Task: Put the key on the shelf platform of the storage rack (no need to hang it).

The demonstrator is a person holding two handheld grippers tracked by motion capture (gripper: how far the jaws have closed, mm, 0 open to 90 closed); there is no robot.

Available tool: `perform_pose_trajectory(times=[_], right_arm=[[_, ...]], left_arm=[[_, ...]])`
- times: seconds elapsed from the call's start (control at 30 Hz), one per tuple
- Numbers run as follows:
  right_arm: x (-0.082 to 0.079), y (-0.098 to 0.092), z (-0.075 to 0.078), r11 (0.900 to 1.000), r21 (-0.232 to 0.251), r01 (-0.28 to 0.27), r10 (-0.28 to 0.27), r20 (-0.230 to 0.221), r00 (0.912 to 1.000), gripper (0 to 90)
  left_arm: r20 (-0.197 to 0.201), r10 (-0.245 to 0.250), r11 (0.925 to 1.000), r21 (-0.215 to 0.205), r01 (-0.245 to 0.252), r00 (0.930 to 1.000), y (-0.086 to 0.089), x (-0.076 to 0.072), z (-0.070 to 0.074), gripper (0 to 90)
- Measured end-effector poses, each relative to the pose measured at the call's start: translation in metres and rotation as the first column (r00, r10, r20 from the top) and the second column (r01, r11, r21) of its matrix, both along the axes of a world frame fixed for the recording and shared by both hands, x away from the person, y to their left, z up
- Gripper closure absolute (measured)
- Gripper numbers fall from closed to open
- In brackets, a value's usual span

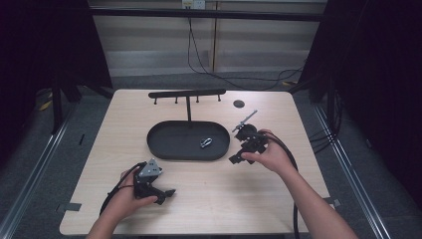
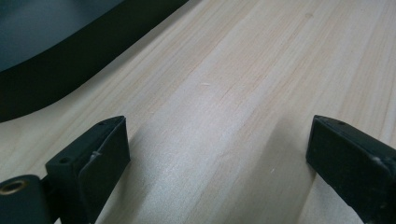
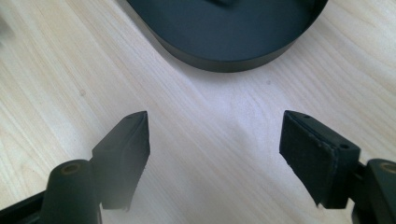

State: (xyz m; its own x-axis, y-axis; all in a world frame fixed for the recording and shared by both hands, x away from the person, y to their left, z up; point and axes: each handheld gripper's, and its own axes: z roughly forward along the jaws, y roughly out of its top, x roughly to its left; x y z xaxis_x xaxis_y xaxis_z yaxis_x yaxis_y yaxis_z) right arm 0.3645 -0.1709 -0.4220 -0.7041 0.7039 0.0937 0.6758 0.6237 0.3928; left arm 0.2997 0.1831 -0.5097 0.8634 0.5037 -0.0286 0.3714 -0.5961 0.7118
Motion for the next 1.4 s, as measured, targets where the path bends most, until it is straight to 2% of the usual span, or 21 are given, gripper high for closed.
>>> perform_pose_trajectory(times=[0.63, 0.87, 1.33, 1.4], right_arm=[[-0.02, -0.017, -0.01, 1.0, 0.01, -0.009, 0.009, 0.009, 0.9999, 24.1], [-0.028, -0.023, -0.018, 1.0, 0.005, -0.017, 0.017, 0.007, 0.9998, 24.1], [-0.045, -0.038, -0.04, 1.0, 0.031, -0.003, 0.003, 0.002, 1.0, 24.1], [-0.048, -0.038, -0.043, 1.0, 0.019, -0.009, 0.009, 0.008, 0.9999, 24.2]], left_arm=[[0.0, 0.0, 1.0, 0.0, 0.0, 1.0, 0.0, 0.0, 0.0, 5.9], [0.0, 0.001, 1.0, -0.004, -0.001, 1.0, 0.0, 0.0, 0.0, 5.9], [0.002, -0.004, 1.0, 0.005, 0.004, 1.0, 0.0, 0.0, 0.0, 5.9], [0.0, 0.002, 1.0, -0.003, -0.002, 1.0, 0.0, 0.0, 0.0, 5.8]])
